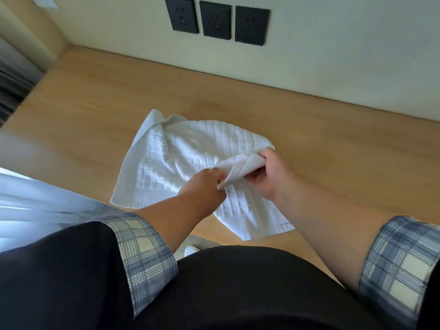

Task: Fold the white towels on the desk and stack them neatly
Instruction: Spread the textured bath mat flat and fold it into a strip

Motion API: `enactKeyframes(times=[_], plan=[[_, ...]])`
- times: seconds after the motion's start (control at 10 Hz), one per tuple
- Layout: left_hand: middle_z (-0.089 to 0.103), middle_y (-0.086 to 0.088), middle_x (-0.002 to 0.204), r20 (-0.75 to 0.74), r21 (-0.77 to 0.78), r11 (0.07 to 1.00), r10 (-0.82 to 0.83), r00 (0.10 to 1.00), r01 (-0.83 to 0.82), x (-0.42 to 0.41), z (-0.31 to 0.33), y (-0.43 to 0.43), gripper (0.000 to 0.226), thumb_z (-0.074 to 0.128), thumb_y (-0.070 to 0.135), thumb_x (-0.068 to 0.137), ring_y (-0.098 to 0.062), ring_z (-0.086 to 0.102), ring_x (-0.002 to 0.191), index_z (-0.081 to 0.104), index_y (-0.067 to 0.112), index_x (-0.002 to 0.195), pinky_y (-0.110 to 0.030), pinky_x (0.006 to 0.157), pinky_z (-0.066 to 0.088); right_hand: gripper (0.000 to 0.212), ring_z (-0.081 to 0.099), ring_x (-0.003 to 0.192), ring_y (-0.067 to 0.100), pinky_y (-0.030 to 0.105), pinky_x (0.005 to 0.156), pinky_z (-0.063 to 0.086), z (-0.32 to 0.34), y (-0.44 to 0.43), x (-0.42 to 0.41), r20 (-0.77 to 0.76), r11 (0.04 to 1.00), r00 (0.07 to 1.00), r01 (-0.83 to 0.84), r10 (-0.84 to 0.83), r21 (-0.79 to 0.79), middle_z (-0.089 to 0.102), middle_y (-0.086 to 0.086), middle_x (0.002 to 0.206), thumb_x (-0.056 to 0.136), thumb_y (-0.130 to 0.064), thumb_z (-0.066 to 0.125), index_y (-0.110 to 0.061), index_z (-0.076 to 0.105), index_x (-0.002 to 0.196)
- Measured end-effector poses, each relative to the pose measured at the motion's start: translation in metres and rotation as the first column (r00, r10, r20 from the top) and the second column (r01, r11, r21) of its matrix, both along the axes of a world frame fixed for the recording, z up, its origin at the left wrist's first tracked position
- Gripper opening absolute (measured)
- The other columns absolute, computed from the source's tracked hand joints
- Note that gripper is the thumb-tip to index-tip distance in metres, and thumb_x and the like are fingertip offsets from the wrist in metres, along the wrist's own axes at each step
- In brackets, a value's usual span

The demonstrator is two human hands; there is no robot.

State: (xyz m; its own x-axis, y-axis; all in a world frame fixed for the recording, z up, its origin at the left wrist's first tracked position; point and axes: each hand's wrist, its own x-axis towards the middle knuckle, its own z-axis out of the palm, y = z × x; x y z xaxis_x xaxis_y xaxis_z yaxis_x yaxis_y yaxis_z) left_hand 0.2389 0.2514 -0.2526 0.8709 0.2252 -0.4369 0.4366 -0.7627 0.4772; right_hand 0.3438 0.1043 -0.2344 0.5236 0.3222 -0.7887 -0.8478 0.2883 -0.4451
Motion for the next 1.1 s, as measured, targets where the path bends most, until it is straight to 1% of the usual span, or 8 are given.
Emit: enactKeyframes(times=[0.2, 0.4, 0.5, 0.6, 0.7, 0.8, 0.9, 1.1], plan=[[0.061, 0.01, 0.077, 0.198, -0.088, 0.916, 0.402, 0.894, -0.392, -0.011, 0.034, 0.052, 0.014, 0.037, 0.033, 0.097, -0.015, 0.06, 0.067, 0.047, 0.043, 0.101, -0.028, 0.052, 0.042, 0.026, 0.072, 0.086, 0.016, 0.04, 0.075, 0.056, 0.032, 0.06, 0.016, 0.148, 1.0, 0.989, 0.027, -0.028, 0.007, 0.074, 0.002, 0.097, 0.093, -0.037, 0.06, -0.017, 0.065, 0.111], [0.058, 0.019, 0.102, 0.297, -0.044, 0.983, 0.183, 0.937, -0.178, 0.003, 0.055, 0.093, 0.041, 0.039, 0.023, 0.096, -0.011, 0.058, 0.086, 0.045, 0.052, 0.124, -0.019, 0.062, 0.037, 0.093, 0.07, 0.096, 0.026, 0.043, 0.081, 0.057, 0.048, 0.153, -0.01, 0.267, 0.856, 0.854, -0.321, 0.447, -0.405, 0.07, 0.004, 0.111, 0.051, -0.068, 0.076, -0.023, 0.05, 0.128], [0.063, 0.008, 0.111, 0.32, -0.023, 0.998, 0.058, 0.946, -0.054, 0.006, 0.055, 0.118, 0.04, 0.049, 0.027, 0.097, -0.015, 0.062, 0.095, 0.039, 0.04, 0.134, -0.022, 0.074, 0.043, 0.048, 0.065, 0.087, 0.022, 0.034, 0.074, 0.052, 0.04, 0.194, -0.003, 0.31, 0.801, 0.878, -0.126, 0.365, -0.585, 0.067, 0.005, 0.104, 0.085, -0.038, 0.062, -0.013, 0.056, 0.125], [0.06, 0.016, 0.108, 0.235, -0.326, 0.934, 0.228, 0.945, -0.145, 0.002, 0.045, 0.177, 0.074, 0.063, 0.032, 0.088, -0.01, 0.064, 0.091, 0.014, 0.052, 0.14, -0.032, 0.077, 0.054, 0.036, 0.054, 0.116, 0.018, 0.03, 0.086, 0.045, 0.064, 0.257, -0.002, 0.154, 0.301, 0.647, -0.122, 0.747, -0.946, 0.054, 0.004, 0.101, 0.095, -0.029, 0.05, -0.014, 0.054, 0.128], [0.06, 0.017, 0.097, -0.036, -0.411, 0.889, 0.207, 0.978, -0.204, 0.001, 0.043, 0.2, 0.059, 0.066, 0.032, 0.081, -0.009, 0.063, 0.083, 0.037, 0.046, 0.131, -0.024, 0.064, 0.05, 0.038, 0.054, 0.089, 0.014, 0.023, 0.055, 0.037, 0.06, 0.271, 0.018, 0.303, 0.565, 0.775, -0.084, 0.554, -0.821, 0.054, 0.009, 0.09, 0.093, -0.037, 0.048, -0.023, 0.056, 0.127], [0.066, 0.01, 0.101, -0.154, -0.424, 0.892, 0.101, 0.983, -0.158, -0.004, 0.037, 0.248, 0.011, 0.062, 0.044, 0.087, -0.012, 0.062, 0.094, 0.062, 0.037, 0.095, -0.027, 0.079, 0.051, 0.047, 0.062, 0.099, 0.029, 0.022, 0.055, 0.039, 0.049, 0.319, 0.038, 0.533, 0.814, 0.841, 0.243, 0.094, -0.527, 0.059, 0.016, 0.127, 0.1, -0.04, 0.042, -0.014, 0.048, 0.139], [0.069, 0.001, 0.113, -0.237, -0.652, 0.671, 0.262, 0.935, -0.354, -0.008, 0.039, 0.274, 0.031, 0.062, 0.042, 0.089, -0.02, 0.064, 0.106, 0.065, 0.024, 0.114, -0.042, 0.099, 0.049, 0.045, 0.058, 0.117, 0.026, 0.029, 0.078, 0.041, 0.051, 0.352, 0.051, 0.556, 0.821, 0.823, 0.238, 0.113, -0.519, 0.061, 0.001, 0.129, 0.102, -0.044, 0.038, -0.022, 0.048, 0.14], [0.074, -0.013, 0.105, -0.439, -0.799, 0.206, 0.442, 0.782, -0.565, -0.011, 0.044, 0.326, 0.035, 0.063, 0.037, 0.095, -0.03, 0.071, 0.093, 0.065, 0.012, 0.12, -0.042, 0.08, 0.058, 0.049, 0.055, 0.115, 0.021, 0.036, 0.099, 0.037, 0.042, 0.409, 0.064, 0.489, 0.726, 0.757, 0.03, 0.432, -0.687, 0.058, -0.001, 0.138, 0.104, -0.047, 0.033, -0.029, 0.04, 0.149]])
